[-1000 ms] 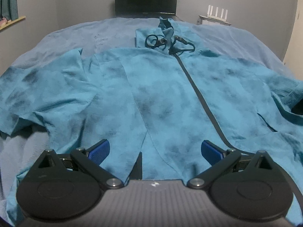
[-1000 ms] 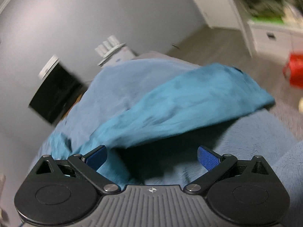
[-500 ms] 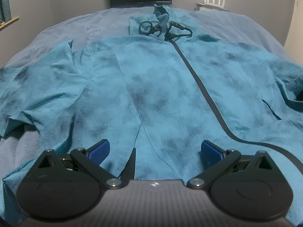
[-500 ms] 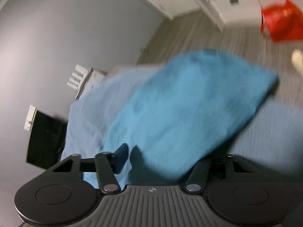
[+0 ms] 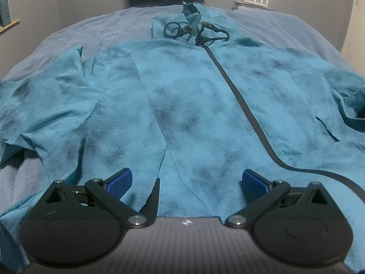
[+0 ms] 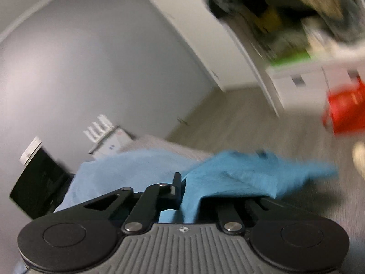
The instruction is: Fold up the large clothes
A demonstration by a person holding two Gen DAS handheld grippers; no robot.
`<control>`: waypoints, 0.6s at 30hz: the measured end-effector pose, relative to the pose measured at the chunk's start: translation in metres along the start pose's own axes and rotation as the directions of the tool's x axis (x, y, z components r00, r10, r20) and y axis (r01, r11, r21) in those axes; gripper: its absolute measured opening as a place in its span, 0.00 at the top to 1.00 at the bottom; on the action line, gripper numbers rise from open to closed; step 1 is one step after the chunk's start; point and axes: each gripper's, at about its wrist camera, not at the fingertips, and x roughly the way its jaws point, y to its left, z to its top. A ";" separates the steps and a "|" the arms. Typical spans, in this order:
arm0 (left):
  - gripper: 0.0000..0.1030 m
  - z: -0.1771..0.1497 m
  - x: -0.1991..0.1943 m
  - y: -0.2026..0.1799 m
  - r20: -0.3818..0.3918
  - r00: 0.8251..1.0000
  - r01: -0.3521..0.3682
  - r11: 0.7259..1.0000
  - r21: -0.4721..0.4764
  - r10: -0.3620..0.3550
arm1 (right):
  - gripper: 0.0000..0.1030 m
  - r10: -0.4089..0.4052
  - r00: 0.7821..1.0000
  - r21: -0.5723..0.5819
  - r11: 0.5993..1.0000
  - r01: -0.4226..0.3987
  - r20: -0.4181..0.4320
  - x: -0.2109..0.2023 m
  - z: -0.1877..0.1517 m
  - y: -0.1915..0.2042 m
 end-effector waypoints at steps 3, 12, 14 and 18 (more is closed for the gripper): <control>0.00 0.000 0.000 -0.002 -0.002 1.000 -0.002 1.000 0.008 0.002 | 0.96 0.132 0.990 -0.111 0.986 -0.125 0.057 -0.032 0.006 0.048; 0.00 -0.005 0.002 0.003 -0.014 1.000 0.019 1.000 -0.010 -0.019 | 0.96 0.597 0.798 -0.450 0.692 -0.564 -0.082 -0.140 -0.041 0.235; 0.00 -0.006 0.004 0.005 -0.024 1.000 0.019 0.999 -0.026 -0.019 | 0.96 0.653 0.738 -0.460 0.610 -0.645 -0.168 -0.157 -0.068 0.270; 0.00 -0.008 0.005 0.014 -0.032 0.999 0.035 0.997 -0.067 -0.037 | 0.96 0.695 0.625 -0.443 0.463 -0.768 -0.356 -0.186 -0.141 0.330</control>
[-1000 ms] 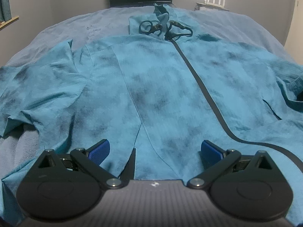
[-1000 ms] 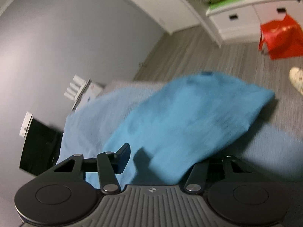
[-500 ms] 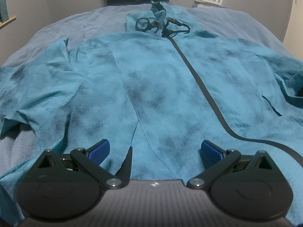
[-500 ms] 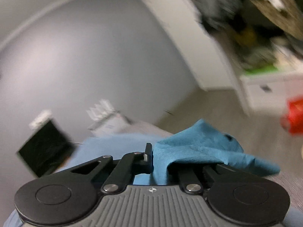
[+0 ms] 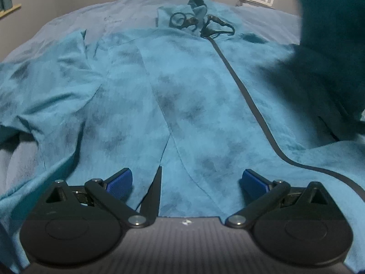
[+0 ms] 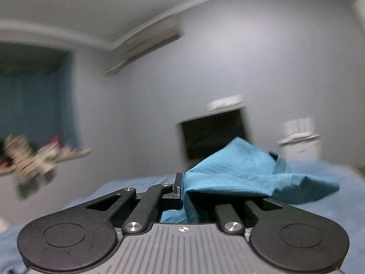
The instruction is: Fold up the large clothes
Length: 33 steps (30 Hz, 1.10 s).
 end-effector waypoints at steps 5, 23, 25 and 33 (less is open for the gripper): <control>0.00 -0.001 -0.004 0.012 0.013 1.000 0.029 0.998 -0.053 -0.028 | 0.92 0.090 0.969 -0.001 0.996 -0.093 -0.229 0.048 -0.069 0.069; 0.00 0.015 -0.054 -0.035 0.233 0.946 0.198 0.970 0.138 -0.227 | 0.24 -0.254 0.888 0.051 0.954 0.295 -0.384 -0.068 -0.133 -0.023; 0.00 0.027 -0.056 -0.063 0.240 0.940 0.193 0.958 0.214 -0.243 | 0.25 -0.254 0.887 0.131 0.936 0.326 -0.386 -0.070 -0.140 -0.037; 0.66 0.043 0.005 -0.149 0.166 0.978 0.044 0.903 0.427 -0.126 | 0.24 -0.279 0.830 0.292 0.842 0.453 -0.483 -0.070 -0.187 -0.080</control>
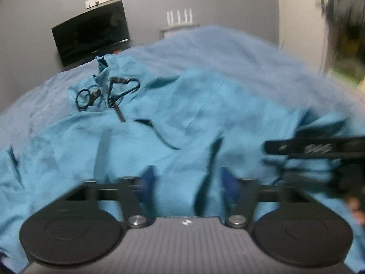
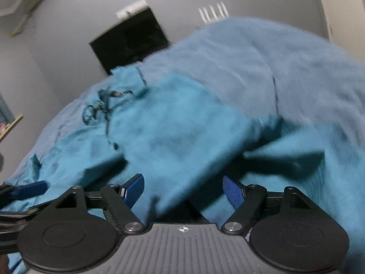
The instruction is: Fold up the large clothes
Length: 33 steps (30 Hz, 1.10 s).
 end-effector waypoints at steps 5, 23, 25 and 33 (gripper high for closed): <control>0.82 -0.005 -0.015 0.036 0.092 0.993 -0.056 0.987 -0.152 0.071 | 0.24 0.018 1.000 0.001 1.000 -0.018 -0.016 0.001 -0.004 -0.005; 0.55 -0.085 -0.075 0.140 -0.115 0.965 -0.260 0.802 -0.537 0.235 | 0.20 0.021 0.999 -0.033 0.999 -0.022 -0.030 -0.006 -0.002 0.004; 0.49 -0.086 -0.086 0.140 -0.081 0.957 -0.275 0.794 -0.542 0.277 | 0.20 0.022 1.000 -0.039 0.999 -0.022 -0.007 -0.011 -0.001 0.005; 0.19 -0.046 -0.095 0.128 0.114 0.913 -0.328 0.870 -0.369 0.392 | 0.16 0.116 0.990 -0.285 0.954 -0.087 0.084 -0.033 0.015 0.049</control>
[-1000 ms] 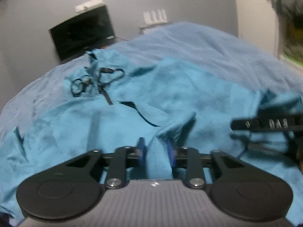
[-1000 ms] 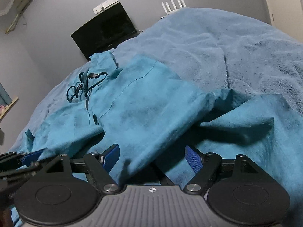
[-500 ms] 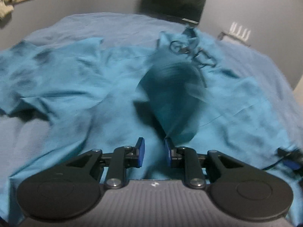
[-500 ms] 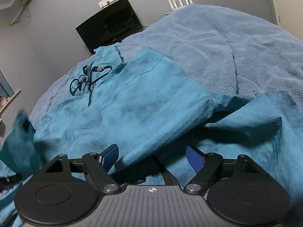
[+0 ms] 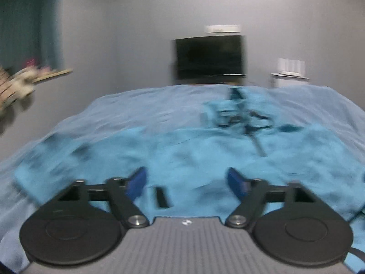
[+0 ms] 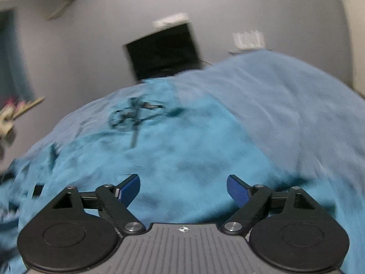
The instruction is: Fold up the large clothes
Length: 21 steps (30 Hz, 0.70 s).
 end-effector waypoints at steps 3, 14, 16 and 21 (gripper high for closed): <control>0.19 0.000 0.029 -0.010 -0.122 0.985 0.118 0.993 -0.017 -0.120 | 0.17 0.045 0.998 -0.133 0.990 -0.051 -0.045 0.013 0.014 0.017; 0.19 -0.052 0.115 0.005 -0.491 0.858 0.098 0.987 -0.131 -0.150 | 0.19 -0.041 0.967 -0.400 0.914 -0.065 -0.250 0.104 0.009 0.028; 0.18 -0.054 0.122 0.000 -0.487 0.863 0.093 0.990 -0.107 -0.133 | 0.15 -0.080 0.974 -0.412 0.911 -0.014 -0.210 0.115 0.006 0.025; 0.13 -0.057 0.129 -0.003 -0.478 0.870 0.091 0.992 -0.092 -0.124 | 0.14 -0.109 0.981 -0.308 0.950 0.056 -0.158 0.127 0.006 0.001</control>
